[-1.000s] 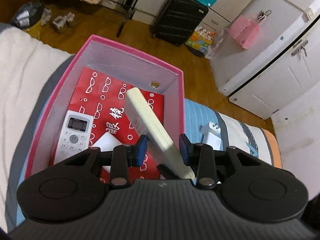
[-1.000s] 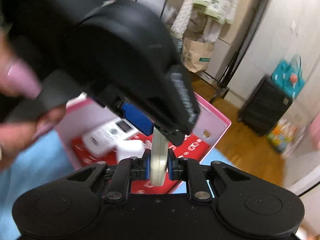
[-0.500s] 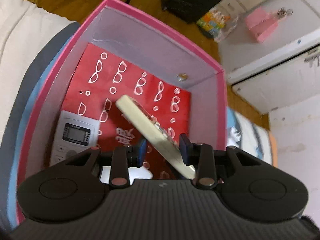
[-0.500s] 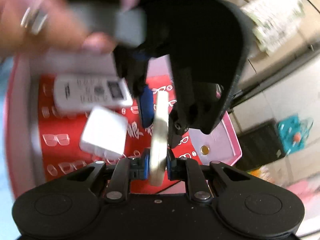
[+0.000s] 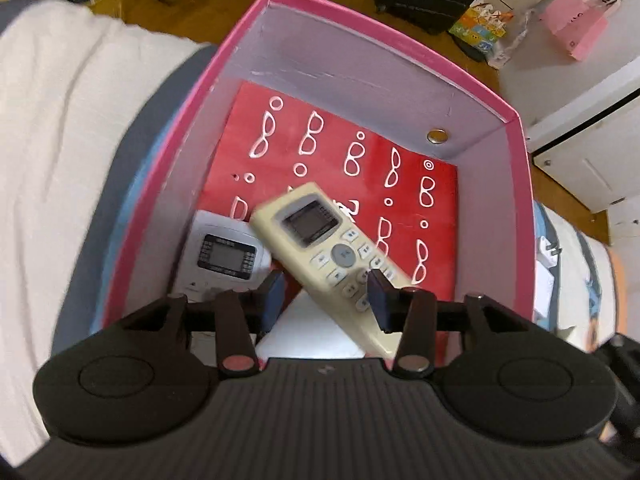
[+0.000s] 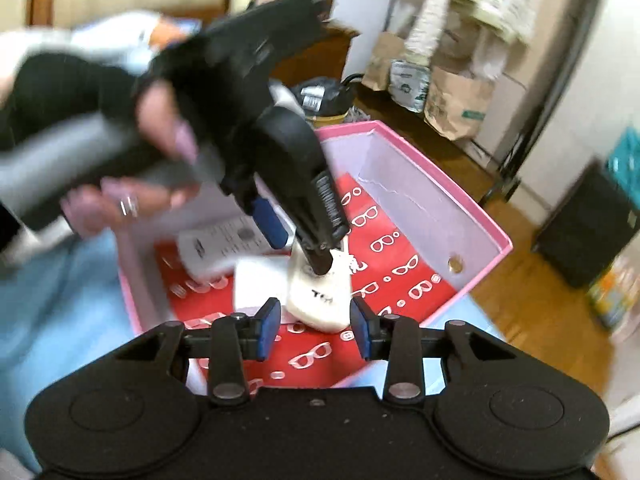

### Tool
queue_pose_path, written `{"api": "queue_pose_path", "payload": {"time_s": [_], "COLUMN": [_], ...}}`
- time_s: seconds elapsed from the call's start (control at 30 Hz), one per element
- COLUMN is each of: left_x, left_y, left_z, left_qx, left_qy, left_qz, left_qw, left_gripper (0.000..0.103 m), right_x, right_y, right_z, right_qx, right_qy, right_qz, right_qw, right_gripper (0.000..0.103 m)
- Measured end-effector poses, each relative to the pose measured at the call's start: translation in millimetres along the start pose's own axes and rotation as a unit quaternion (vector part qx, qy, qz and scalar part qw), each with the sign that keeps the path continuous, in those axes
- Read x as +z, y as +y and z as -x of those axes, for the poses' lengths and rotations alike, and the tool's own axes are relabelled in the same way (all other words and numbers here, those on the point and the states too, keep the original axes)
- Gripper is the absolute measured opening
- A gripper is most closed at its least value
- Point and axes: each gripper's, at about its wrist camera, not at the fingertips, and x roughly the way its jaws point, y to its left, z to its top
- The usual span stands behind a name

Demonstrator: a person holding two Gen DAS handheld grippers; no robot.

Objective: Organize rigid objects
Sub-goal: 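Open the left gripper over the box and withdraw both grippers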

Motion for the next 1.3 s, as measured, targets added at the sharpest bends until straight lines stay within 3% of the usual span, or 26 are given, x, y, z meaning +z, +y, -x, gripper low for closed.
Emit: {"api": "queue_pose_path", "payload": {"time_s": [0.1, 0.13, 0.17, 0.2, 0.23, 0.3, 0.4, 0.47, 0.57, 0.67, 0.97, 1.3], "left_x": [-4.8, -5.3, -4.9, -4.2, -3.4, -2.6, -4.1, -6.2, -12.7, -19.8, -65.0, -112.9], "left_y": [-4.4, -5.8, -8.4, -11.5, -14.2, -18.7, -30.3, -33.7, -41.0, -45.5, -89.9, -170.9], "left_z": [-2.2, -3.1, -3.4, -5.4, -9.2, -17.6, -11.7, -2.7, 19.6, 47.3, 115.7, 113.2], "left_qx": [-0.007, -0.009, -0.009, -0.007, -0.019, -0.033, -0.007, -0.001, 0.005, 0.008, -0.017, -0.077], "left_qy": [-0.001, -0.004, -0.004, 0.0, 0.005, 0.016, -0.008, -0.015, -0.025, -0.043, -0.086, -0.068], "left_qz": [-0.017, -0.019, -0.02, -0.022, -0.018, -0.006, -0.022, -0.032, -0.06, -0.084, -0.173, -0.251], "left_qw": [0.9998, 0.9998, 0.9998, 0.9997, 0.9996, 0.9993, 0.9997, 0.9994, 0.9979, 0.9955, 0.9811, 0.9626], "left_gripper": [0.037, 0.032, 0.015, 0.007, 0.007, 0.007, 0.014, 0.029, 0.034, 0.041, 0.044, 0.046], "right_x": [-4.6, -5.9, -8.8, -10.1, -13.2, -20.4, -30.7, -41.7, -58.2, -70.9, -103.8, -155.3], "right_y": [-11.9, -15.0, -20.9, -22.3, -23.5, -28.8, -38.1, -46.5, -58.5, -67.5, -80.8, -98.1], "right_z": [10.4, 9.5, 6.2, 6.5, 1.3, -5.4, -4.8, -2.6, 8.5, 22.7, 81.4, 117.1], "right_qx": [0.024, 0.031, 0.037, 0.039, 0.041, 0.042, 0.055, 0.07, 0.089, 0.089, 0.018, -0.046], "right_qy": [-0.013, -0.015, -0.018, -0.019, -0.02, -0.022, -0.033, -0.046, -0.064, -0.073, -0.067, -0.055], "right_qz": [-0.056, -0.073, -0.092, -0.106, -0.117, -0.141, -0.189, -0.24, -0.307, -0.347, -0.396, -0.454], "right_qw": [0.998, 0.997, 0.995, 0.993, 0.992, 0.989, 0.98, 0.967, 0.945, 0.931, 0.916, 0.888], "right_gripper": [0.041, 0.041, 0.041, 0.041, 0.041, 0.041, 0.041, 0.041, 0.043, 0.045, 0.05, 0.058]}}
